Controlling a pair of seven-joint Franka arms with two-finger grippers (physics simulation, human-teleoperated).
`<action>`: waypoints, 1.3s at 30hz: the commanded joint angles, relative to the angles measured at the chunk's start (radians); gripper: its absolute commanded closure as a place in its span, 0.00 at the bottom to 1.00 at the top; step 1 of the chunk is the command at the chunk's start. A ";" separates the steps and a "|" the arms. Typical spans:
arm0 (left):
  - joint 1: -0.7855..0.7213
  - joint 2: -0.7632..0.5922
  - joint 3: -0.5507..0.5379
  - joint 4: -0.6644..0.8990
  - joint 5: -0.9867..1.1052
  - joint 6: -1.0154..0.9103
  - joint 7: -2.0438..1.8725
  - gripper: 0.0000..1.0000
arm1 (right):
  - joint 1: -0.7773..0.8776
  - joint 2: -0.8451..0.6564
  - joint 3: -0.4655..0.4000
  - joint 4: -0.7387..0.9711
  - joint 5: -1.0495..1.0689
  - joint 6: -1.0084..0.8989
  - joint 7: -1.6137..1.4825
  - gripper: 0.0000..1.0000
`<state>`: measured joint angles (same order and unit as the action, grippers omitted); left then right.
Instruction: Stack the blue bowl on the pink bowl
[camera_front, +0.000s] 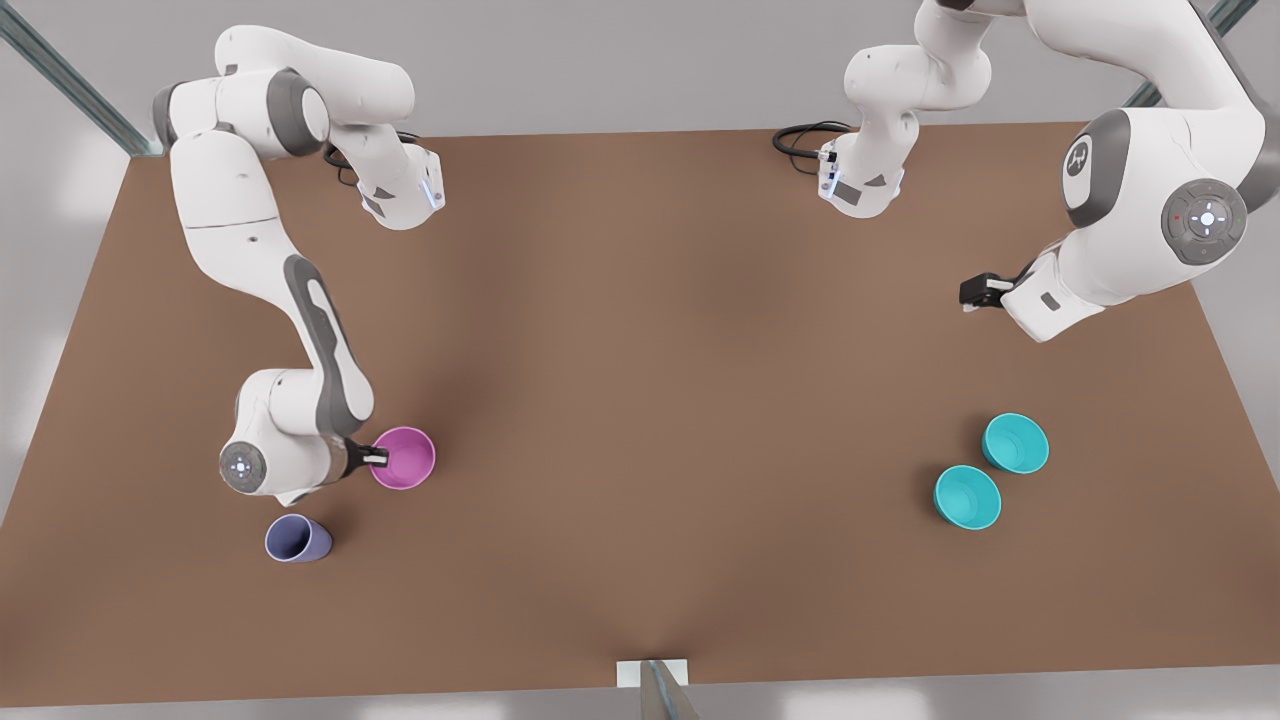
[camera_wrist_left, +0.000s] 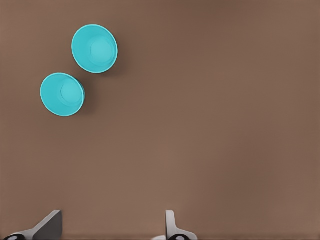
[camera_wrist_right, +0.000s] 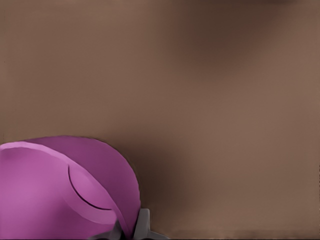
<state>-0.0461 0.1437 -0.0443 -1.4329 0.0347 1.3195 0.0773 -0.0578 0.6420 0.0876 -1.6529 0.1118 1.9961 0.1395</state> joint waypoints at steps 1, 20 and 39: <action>0.000 -0.001 0.000 0.000 0.001 -0.005 0.001 0.00 | 0.001 -0.018 0.014 0.033 0.055 -0.126 0.026 0.79; 0.000 0.000 0.000 0.000 0.001 -0.014 -0.004 0.00 | 0.612 0.409 0.090 0.640 0.336 0.306 0.887 0.79; 0.322 0.514 0.109 0.259 -0.200 0.400 0.542 0.00 | -0.056 -0.043 0.074 0.651 -0.316 -0.875 -0.254 0.00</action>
<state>0.2637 0.6256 0.0656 -1.1937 -0.1088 1.5357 0.2112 -0.0990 0.6250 0.1587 -1.0127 -0.0253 1.4266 0.5604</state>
